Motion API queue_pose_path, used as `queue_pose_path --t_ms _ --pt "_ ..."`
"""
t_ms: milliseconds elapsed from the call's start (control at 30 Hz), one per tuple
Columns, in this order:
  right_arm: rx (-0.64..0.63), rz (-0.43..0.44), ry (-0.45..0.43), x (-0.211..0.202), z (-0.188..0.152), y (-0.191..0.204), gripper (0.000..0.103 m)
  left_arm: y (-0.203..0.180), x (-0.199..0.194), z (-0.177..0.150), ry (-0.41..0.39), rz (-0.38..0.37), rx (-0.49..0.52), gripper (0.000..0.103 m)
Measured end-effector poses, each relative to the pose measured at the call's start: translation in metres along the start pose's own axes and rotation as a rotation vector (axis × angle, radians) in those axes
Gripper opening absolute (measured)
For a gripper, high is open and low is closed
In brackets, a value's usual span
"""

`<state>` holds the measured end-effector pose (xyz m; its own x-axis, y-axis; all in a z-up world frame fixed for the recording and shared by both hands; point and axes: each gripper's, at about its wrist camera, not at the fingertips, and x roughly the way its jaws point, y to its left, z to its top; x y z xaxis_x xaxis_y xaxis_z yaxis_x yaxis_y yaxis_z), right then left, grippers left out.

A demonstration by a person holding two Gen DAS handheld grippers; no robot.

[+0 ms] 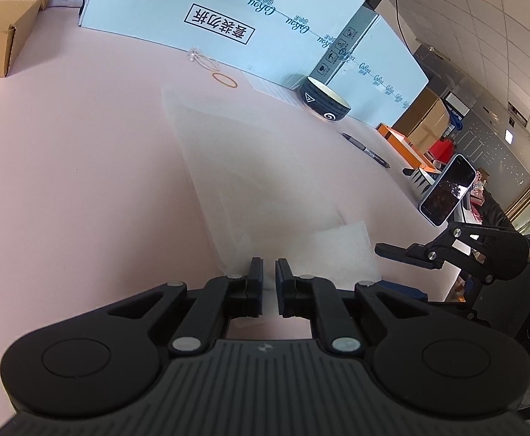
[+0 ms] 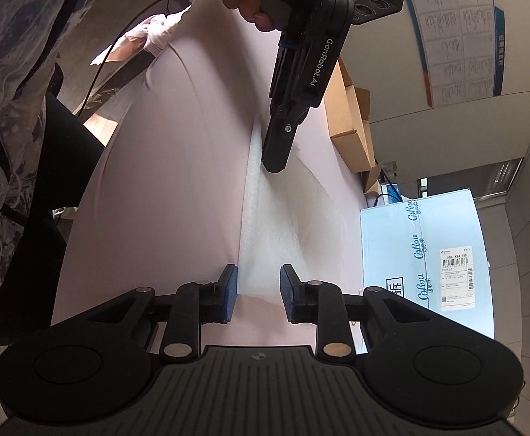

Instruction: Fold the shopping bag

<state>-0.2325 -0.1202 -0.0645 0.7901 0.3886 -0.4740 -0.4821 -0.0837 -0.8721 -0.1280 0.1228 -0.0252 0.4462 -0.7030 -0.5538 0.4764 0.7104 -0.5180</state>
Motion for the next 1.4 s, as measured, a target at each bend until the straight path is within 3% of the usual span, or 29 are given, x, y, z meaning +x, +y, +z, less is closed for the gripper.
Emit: queue_pose_path --t_ms 167,267,367,400,433,733,900,967,1067,1133,1267,1400 --pt "-0.010 0.021 0.010 0.008 0.001 0.002 0.005 -0.010 -0.003 -0.002 -0.019 0.035 0.059 0.008" --pt "0.076 0.054 0.002 0.008 -0.001 -0.007 0.003 -0.029 -0.018 -0.003 -0.087 0.069 0.215 0.012" --pt "0.251 0.146 -0.004 0.011 -0.006 -0.032 0.002 -0.051 -0.036 -0.004 -0.131 0.073 0.415 0.030" --pt "0.285 0.171 -0.007 0.013 -0.008 -0.037 0.002 -0.058 -0.037 -0.006 -0.124 0.089 0.485 0.044" --pt "0.323 0.203 -0.012 0.015 -0.010 -0.044 0.002 -0.065 -0.037 -0.008 -0.115 0.107 0.556 0.051" --pt "0.603 0.365 -0.057 0.028 -0.031 -0.076 0.002 -0.079 -0.007 -0.020 0.000 0.172 0.826 0.050" --pt "0.688 0.409 -0.091 0.029 -0.040 -0.081 0.002 -0.082 0.003 -0.021 -0.024 0.165 0.888 0.050" --pt "0.693 0.415 -0.100 0.028 -0.041 -0.081 0.002 -0.081 0.008 -0.021 -0.013 0.162 0.904 0.045" --pt "0.760 0.449 -0.115 0.030 -0.047 -0.085 0.002 -0.077 0.015 -0.023 0.021 0.185 0.921 0.027" --pt "0.818 0.479 -0.126 0.032 -0.052 -0.089 0.002 -0.071 0.015 -0.023 0.041 0.175 0.885 0.004" --pt "0.935 0.537 -0.148 0.035 -0.063 -0.096 0.003 -0.065 0.010 -0.018 0.062 0.146 0.809 0.001" --pt "1.073 0.612 -0.166 0.037 -0.074 -0.103 0.003 -0.055 0.003 -0.003 0.128 0.085 0.646 0.001"
